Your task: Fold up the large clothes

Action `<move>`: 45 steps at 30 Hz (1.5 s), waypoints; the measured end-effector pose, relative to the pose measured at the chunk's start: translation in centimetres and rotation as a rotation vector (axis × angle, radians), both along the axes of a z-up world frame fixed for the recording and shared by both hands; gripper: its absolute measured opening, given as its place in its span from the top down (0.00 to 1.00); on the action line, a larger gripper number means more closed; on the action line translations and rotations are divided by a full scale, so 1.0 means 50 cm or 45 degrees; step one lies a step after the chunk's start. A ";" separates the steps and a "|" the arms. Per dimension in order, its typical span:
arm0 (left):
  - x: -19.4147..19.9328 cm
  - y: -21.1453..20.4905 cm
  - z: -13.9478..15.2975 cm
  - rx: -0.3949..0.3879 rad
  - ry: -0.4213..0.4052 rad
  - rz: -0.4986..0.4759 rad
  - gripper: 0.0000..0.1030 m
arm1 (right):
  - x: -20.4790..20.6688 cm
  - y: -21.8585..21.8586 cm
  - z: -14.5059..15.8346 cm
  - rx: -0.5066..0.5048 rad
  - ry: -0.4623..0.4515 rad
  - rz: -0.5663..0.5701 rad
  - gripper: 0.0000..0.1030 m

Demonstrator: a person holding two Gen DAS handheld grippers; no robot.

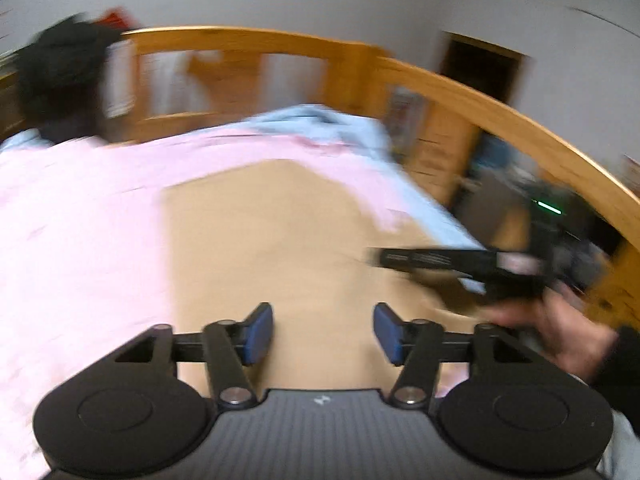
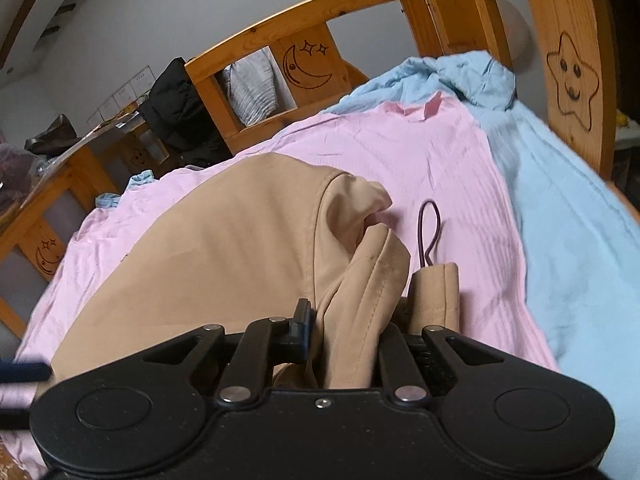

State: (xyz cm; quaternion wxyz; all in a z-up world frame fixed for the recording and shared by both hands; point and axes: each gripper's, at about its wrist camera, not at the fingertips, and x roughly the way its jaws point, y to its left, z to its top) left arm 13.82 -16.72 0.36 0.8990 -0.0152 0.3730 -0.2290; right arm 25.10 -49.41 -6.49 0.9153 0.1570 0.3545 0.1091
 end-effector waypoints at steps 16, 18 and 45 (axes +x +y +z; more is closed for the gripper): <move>0.087 0.094 -0.085 -0.073 0.180 0.240 0.32 | 0.054 0.137 0.097 -0.505 -0.344 0.184 0.42; 0.077 0.092 -0.086 -0.066 0.175 0.240 0.32 | 0.100 0.165 0.076 -0.559 -0.315 0.253 0.44; 0.042 0.094 -0.067 -0.060 0.133 0.245 0.26 | -0.085 0.150 0.115 -0.574 -0.098 0.200 0.30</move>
